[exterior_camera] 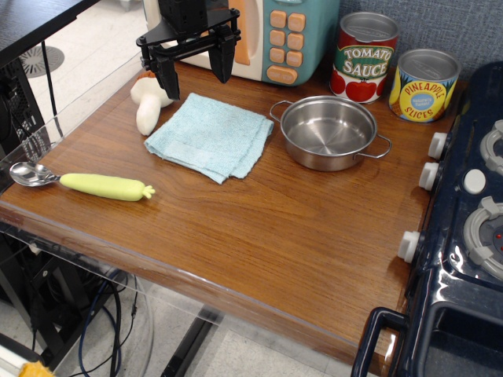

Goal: Move the silver pot to the front right edge of the table

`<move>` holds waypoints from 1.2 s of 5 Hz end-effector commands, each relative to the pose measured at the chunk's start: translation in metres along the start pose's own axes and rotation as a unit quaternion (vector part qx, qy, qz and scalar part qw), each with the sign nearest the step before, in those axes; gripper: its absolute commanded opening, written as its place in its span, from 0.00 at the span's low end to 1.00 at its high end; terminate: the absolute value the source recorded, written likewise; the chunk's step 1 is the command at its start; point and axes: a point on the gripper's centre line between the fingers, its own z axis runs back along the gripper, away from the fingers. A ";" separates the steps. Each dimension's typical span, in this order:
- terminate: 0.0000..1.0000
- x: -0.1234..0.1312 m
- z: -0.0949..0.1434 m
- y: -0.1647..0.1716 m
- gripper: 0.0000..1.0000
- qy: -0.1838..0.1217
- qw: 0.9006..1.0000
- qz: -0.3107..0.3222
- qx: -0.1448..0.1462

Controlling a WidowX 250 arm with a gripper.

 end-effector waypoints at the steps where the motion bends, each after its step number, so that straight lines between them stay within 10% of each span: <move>1: 0.00 0.000 0.000 0.000 1.00 0.000 1.000 0.000 0.000; 2: 0.00 -0.002 0.000 0.004 1.00 0.000 1.000 0.010 0.008; 6: 0.00 -0.061 0.037 -0.049 1.00 -0.016 0.988 -0.114 -0.106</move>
